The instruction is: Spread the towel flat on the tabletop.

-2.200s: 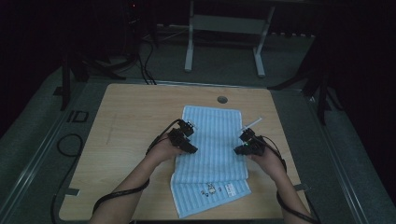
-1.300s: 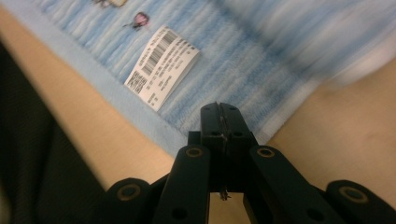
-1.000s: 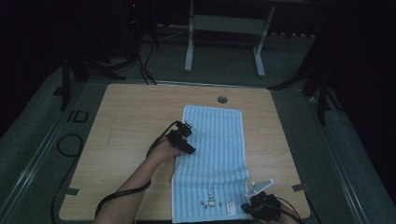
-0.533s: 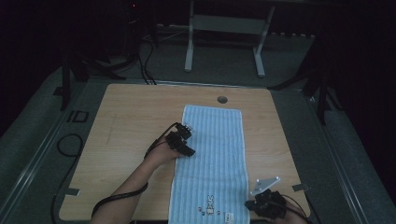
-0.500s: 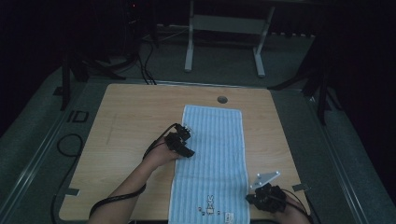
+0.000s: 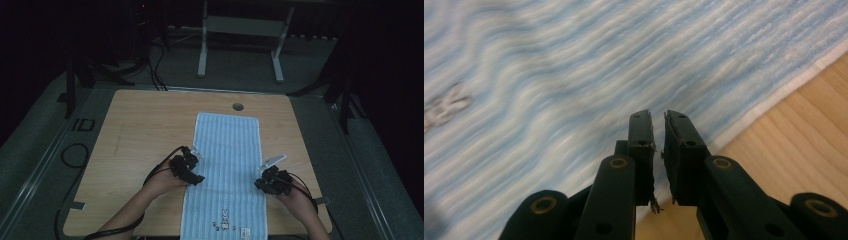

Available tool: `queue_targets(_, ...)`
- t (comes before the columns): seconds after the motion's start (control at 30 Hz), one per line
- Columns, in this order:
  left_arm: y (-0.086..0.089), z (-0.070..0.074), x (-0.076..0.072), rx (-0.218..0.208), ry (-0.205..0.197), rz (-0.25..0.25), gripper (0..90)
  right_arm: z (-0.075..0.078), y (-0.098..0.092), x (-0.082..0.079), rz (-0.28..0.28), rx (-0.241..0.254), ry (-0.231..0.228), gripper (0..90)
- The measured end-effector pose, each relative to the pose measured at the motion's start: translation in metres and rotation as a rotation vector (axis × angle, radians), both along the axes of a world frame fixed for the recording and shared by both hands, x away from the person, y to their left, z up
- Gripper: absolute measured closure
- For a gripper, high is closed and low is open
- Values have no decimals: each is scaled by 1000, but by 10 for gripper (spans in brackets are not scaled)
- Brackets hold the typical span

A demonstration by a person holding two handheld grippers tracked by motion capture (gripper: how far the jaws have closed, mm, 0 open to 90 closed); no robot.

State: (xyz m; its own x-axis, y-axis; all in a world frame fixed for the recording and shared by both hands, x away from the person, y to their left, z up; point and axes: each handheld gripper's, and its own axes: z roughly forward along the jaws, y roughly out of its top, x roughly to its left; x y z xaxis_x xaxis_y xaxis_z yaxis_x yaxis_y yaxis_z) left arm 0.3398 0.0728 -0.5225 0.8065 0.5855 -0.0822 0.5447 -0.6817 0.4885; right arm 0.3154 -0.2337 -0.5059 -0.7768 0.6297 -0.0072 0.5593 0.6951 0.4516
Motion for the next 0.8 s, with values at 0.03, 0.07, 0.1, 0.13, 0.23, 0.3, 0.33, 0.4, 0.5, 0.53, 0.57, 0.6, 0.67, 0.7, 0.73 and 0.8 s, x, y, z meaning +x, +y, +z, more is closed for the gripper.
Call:
queue_targets(0.03,0,-2,-2,10,3,-4,394,-4,1,4,-3,0,9,797)
queue_targets(0.07,0,-5,-4,19,1,-5,394,-9,1,8,-6,-9,15,794)
queue_targets(0.1,1,-7,-5,24,8,-9,394,-13,2,11,-10,-16,16,774)
queue_targets(0.13,1,-10,-7,19,7,-9,394,-16,1,13,-15,-19,24,743)
queue_targets(0.23,3,-12,-13,-9,-3,18,386,-21,-2,16,-16,3,30,726)
queue_targets(0.3,1,-13,-20,-18,-12,25,365,-21,-4,15,-14,10,27,718)
queue_targets(0.33,0,-13,-23,-17,-17,27,361,-21,-5,15,-7,11,28,705)
queue_targets(0.4,-2,-13,-32,-27,-10,26,359,-21,-8,13,2,-3,26,698)
queue_targets(0.5,-8,-14,-45,-25,-18,8,344,-21,-14,8,32,-14,17,662)
queue_targets(0.53,-11,-13,-49,-20,-19,1,344,-21,-14,8,32,-14,17,662)
queue_targets(0.57,-13,-14,-54,-14,-24,-14,343,-21,-16,7,33,-13,18,651)
queue_targets(0.6,-15,-14,-58,-3,-33,-29,343,-21,-17,5,29,-13,15,649)
queue_targets(0.67,-18,-13,-65,7,-38,-48,343,-21,-20,-2,24,-15,8,647)
queue_targets(0.7,-18,-13,-67,8,-39,-57,343,-21,-21,-6,24,-13,2,647)
queue_targets(0.73,-17,-13,-69,5,-36,-63,344,-21,-22,-10,21,-9,0,647)
queue_targets(0.8,-17,-13,-73,0,-29,-68,343,-22,-24,-20,21,-3,-6,645)
